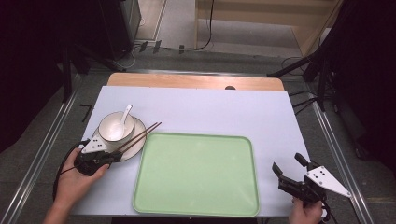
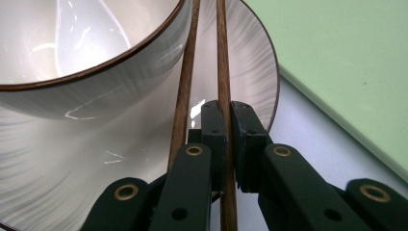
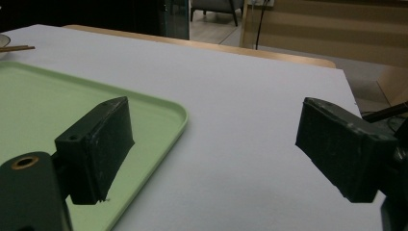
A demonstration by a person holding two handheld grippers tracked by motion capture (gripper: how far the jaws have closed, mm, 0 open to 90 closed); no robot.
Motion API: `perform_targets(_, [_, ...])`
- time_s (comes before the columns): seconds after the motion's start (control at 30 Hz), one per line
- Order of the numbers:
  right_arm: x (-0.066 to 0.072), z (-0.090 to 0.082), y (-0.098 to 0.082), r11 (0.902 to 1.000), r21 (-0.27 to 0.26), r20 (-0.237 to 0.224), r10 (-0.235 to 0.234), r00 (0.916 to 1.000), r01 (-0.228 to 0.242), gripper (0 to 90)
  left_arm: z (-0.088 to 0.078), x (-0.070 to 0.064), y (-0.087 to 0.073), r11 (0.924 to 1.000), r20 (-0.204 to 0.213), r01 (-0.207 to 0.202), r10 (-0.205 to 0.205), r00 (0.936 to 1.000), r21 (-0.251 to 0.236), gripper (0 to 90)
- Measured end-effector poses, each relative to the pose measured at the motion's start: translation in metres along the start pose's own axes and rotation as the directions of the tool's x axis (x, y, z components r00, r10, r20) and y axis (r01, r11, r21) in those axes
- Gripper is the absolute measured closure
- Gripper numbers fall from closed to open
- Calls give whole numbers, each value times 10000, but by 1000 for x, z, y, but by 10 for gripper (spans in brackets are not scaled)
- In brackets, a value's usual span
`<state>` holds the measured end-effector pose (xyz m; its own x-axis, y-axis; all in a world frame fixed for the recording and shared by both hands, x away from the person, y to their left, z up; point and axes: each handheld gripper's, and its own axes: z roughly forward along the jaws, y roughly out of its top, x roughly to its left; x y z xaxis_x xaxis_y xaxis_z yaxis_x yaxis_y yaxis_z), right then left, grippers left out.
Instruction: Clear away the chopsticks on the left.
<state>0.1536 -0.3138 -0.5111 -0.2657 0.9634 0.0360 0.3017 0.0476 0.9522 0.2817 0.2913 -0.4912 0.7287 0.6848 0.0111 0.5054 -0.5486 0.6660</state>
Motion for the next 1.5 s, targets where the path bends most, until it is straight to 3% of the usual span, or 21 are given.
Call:
perform_targets(0.17, [0,-1,0,10000,-22,5,-9,10000,9,127,-10,-7,7,9987,322,271,-257,9992,-432,856])
perform_targets(0.4, [-1,-1,0,10000,-69,21,-16,10000,16,127,-11,-34,17,9951,1003,362,-269,9946,-923,856])
perform_targets(0.53, [-1,-1,0,10000,-44,9,-1,10000,1,127,-2,-56,21,9958,1095,431,-341,9934,-812,856])
perform_targets(0.57, [-1,-1,0,10000,-43,10,-4,10000,5,127,-2,-56,21,9958,1095,431,-341,9934,-812,856])
perform_targets(0.67, [0,-1,0,10000,-52,6,-12,10000,12,127,9,-75,22,9958,1471,668,-569,9875,-631,855])
perform_targets(0.7, [0,-1,0,10000,-52,6,-12,10000,12,127,9,-75,22,9958,1471,668,-569,9875,-631,855])
perform_targets(0.8, [0,-1,0,10000,-49,12,-18,10000,18,127,18,-88,22,9946,1841,942,-847,9793,-434,855])
perform_targets(0.97, [0,-2,0,10000,-69,26,4,10000,-4,127,30,-104,21,9953,2024,967,-953,9747,28,855])
perform_targets(1.2, [-1,-2,0,10000,-68,27,24,10000,-24,127,39,-106,16,9918,1760,1204,-1261,9763,432,853])
perform_targets(1.27, [-1,-2,0,10000,-66,30,43,10000,-43,127,42,-106,14,9923,1593,1093,-1174,9802,588,849])
perform_targets(1.33, [-1,-2,0,10000,-61,22,48,10000,-48,127,42,-105,14,9910,1674,1191,-1279,9776,616,846])
perform_targets(1.5, [0,-1,0,10000,-27,3,47,10000,-47,127,43,-106,14,9912,1615,1166,-1254,9789,629,837])
